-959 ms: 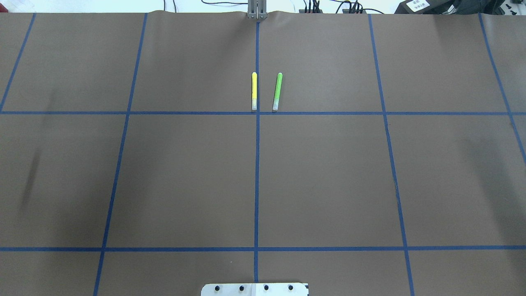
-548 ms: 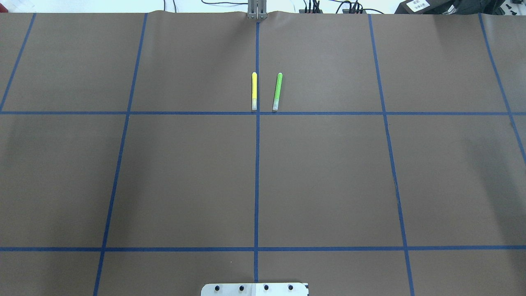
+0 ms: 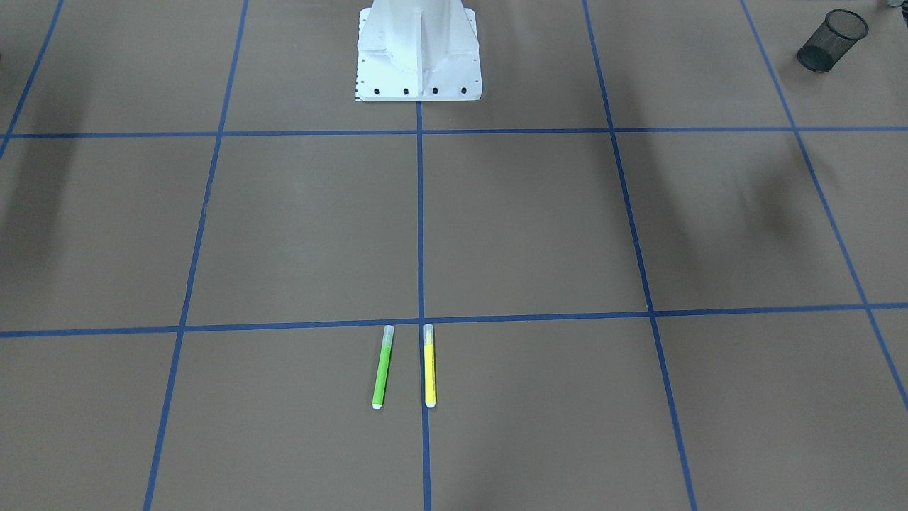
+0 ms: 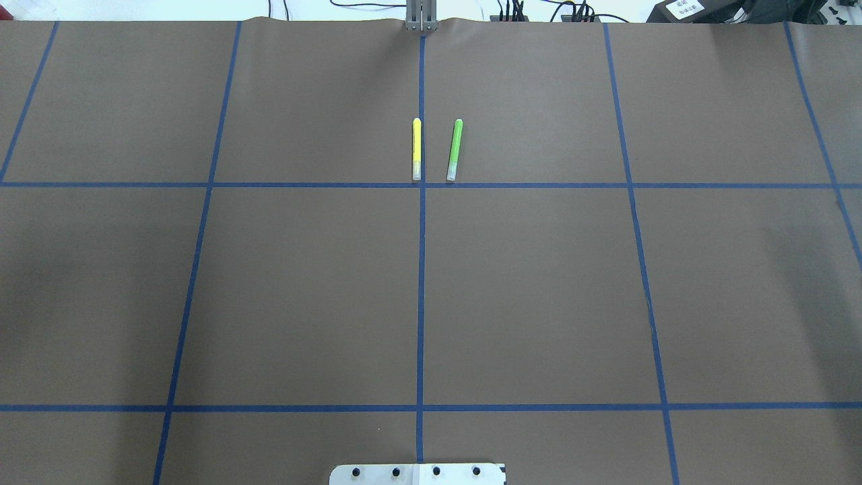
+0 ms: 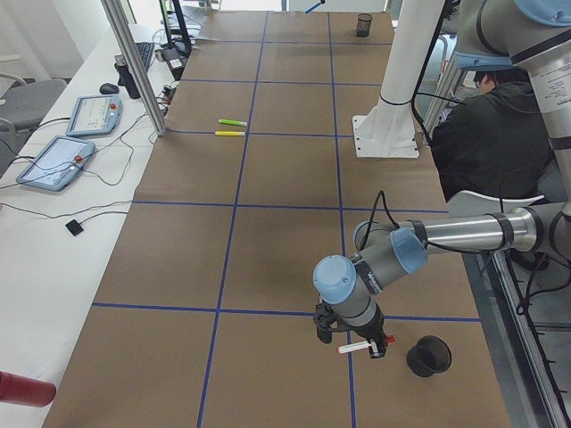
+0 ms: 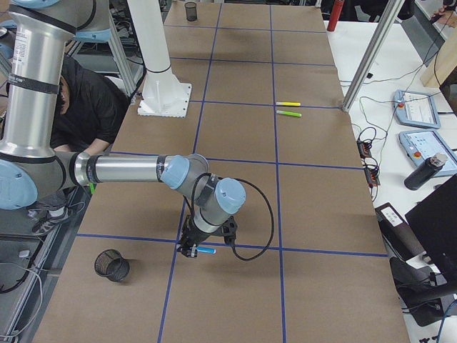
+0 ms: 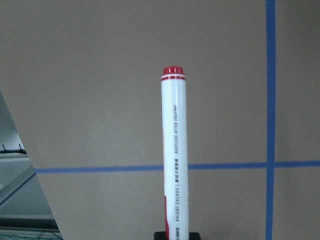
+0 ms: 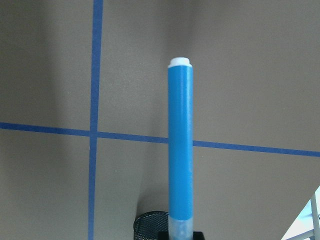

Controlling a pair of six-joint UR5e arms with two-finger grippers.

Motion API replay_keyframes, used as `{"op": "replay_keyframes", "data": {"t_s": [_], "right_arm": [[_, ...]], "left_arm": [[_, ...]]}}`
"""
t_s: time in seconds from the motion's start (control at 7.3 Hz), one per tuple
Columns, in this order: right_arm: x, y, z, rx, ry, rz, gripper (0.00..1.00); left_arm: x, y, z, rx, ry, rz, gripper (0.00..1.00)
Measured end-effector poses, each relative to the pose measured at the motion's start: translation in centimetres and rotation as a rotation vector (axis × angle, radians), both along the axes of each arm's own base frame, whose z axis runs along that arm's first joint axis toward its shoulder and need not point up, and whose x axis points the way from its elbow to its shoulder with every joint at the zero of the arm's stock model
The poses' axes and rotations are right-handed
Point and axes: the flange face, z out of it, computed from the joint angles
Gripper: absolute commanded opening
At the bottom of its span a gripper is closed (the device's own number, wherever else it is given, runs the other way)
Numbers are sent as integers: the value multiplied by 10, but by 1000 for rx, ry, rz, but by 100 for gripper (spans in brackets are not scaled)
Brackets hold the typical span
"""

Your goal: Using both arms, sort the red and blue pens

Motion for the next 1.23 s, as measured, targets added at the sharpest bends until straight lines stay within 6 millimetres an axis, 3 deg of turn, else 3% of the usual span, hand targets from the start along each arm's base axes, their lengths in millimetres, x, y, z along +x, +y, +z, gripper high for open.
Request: {"op": "replay_keyframes", "data": {"t_s": [0.41, 0.82, 1.23], "right_arm": [[-3, -6, -15, 33, -37, 20, 0], [-5, -12, -24, 51, -56, 32, 0], [-6, -13, -27, 55, -77, 45, 0]], "left_arm": [[-9, 60, 7, -294, 67, -146, 0], [0, 88, 22, -541, 164, -275, 0], [3, 109, 40, -652, 197, -329, 0]]}}
